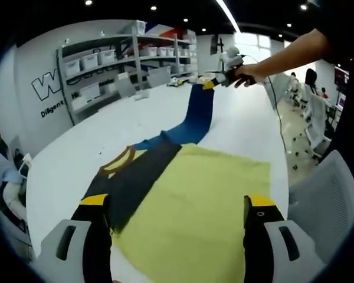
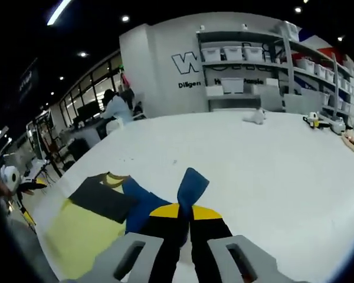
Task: Fold the garment on the visible template until the final outline fits inside the template.
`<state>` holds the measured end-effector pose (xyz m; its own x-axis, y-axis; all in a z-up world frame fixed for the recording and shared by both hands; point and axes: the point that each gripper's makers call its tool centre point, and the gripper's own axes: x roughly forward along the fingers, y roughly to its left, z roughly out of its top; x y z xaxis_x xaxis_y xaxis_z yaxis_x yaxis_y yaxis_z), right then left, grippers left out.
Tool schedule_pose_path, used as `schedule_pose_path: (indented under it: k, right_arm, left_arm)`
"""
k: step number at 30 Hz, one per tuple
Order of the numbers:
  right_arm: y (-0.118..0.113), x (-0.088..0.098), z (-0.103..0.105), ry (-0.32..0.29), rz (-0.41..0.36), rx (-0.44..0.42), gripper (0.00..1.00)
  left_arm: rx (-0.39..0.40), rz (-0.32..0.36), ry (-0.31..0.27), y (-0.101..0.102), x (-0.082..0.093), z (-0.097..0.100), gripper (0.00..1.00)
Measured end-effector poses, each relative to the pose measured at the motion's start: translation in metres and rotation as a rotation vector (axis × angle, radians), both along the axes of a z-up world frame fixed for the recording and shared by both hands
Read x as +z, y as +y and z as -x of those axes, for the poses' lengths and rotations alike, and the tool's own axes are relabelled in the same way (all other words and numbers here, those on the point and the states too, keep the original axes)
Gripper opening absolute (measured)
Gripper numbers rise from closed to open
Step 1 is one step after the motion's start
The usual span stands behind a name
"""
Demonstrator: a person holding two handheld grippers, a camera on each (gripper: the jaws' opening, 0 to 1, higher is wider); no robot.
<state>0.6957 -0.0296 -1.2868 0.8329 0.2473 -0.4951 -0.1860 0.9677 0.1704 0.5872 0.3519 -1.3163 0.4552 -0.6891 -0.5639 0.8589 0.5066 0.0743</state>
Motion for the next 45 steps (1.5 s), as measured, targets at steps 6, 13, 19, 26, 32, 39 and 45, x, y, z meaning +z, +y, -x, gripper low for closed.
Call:
schedule_pose_path:
  k: [6, 13, 19, 26, 32, 39, 45]
  right_arm:
    - [0.027, 0.016, -0.005, -0.014, 0.014, 0.038, 0.0]
    - [0.061, 0.039, -0.014, -0.039, 0.03, 0.077, 0.0]
    - [0.089, 0.072, -0.027, -0.077, 0.025, 0.104, 0.0]
    - [0.126, 0.108, -0.041, -0.126, 0.01, 0.142, 0.0]
    - [0.17, 0.136, -0.047, -0.172, -0.014, 0.202, 0.0]
    - [0.211, 0.136, -0.053, -0.172, -0.019, 0.255, 0.0]
    - [0.239, 0.122, -0.055, -0.144, -0.024, 0.288, 0.0]
  left_arm:
    - [-0.001, -0.009, -0.025, 0.016, 0.005, 0.007, 0.89]
    - [0.023, -0.012, -0.047, 0.04, 0.009, 0.006, 0.9]
    - [0.034, 0.005, -0.061, 0.053, 0.011, 0.006, 0.9]
    - [0.047, 0.032, -0.077, 0.065, 0.016, 0.004, 0.9]
    - [0.063, 0.05, -0.081, 0.075, 0.016, -0.001, 0.89]
    - [0.078, 0.064, -0.087, 0.084, 0.017, -0.002, 0.9]
    - [0.099, 0.075, -0.084, 0.095, 0.017, 0.002, 0.9]
